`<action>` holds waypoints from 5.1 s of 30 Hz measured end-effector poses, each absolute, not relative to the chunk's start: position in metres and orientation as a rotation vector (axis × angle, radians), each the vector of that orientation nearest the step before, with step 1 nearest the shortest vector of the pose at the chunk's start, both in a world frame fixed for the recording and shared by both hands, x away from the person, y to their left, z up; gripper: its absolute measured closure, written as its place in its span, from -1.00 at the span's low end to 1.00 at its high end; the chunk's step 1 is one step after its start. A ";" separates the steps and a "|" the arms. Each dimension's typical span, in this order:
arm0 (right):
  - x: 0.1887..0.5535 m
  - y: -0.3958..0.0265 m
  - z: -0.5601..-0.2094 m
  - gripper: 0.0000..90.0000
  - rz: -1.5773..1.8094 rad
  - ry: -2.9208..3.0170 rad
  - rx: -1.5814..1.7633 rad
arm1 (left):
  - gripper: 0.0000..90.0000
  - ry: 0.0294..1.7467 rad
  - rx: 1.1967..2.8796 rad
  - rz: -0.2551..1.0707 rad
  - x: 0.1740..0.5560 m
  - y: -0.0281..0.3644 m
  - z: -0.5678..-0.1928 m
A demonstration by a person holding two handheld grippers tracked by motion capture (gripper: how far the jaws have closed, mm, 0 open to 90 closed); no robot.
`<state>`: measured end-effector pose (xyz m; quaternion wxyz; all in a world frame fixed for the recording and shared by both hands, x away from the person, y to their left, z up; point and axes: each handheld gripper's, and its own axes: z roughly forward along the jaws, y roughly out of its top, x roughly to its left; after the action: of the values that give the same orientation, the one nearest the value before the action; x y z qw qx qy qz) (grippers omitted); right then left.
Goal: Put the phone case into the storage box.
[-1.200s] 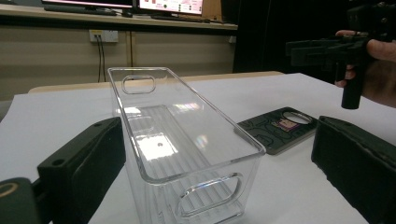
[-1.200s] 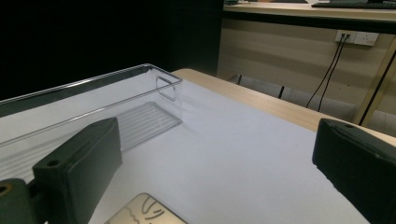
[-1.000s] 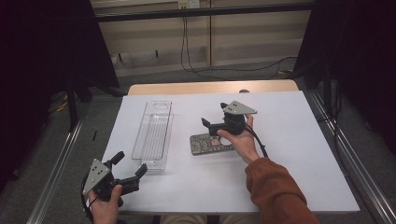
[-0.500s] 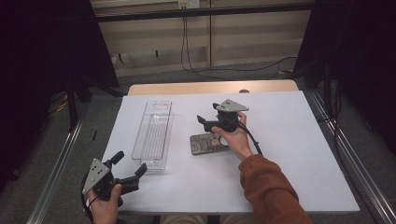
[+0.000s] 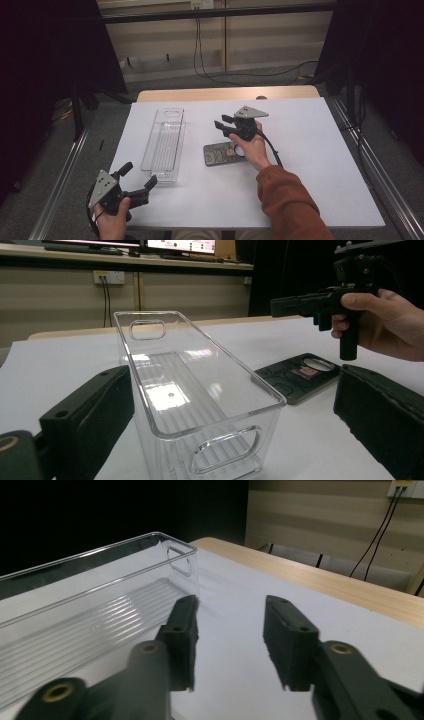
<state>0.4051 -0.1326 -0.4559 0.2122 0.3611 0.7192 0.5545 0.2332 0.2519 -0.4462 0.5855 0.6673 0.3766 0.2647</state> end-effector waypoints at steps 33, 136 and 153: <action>0.429 -0.094 -0.449 1.00 1.122 2.585 1.079 | -0.93 0.878 1.550 0.606 0.232 0.252 -0.446; 0.383 -0.076 -0.461 1.00 0.786 2.933 1.066 | -0.93 0.882 1.572 0.612 0.233 0.251 -0.447; 0.361 -0.098 -0.459 1.00 0.733 2.978 1.043 | -0.93 0.875 1.575 0.604 0.234 0.251 -0.447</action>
<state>0.3611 -0.0980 -0.4591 -0.0488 0.3217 0.9182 0.2259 0.2340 0.2507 -0.4472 0.5816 0.6743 0.3744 0.2585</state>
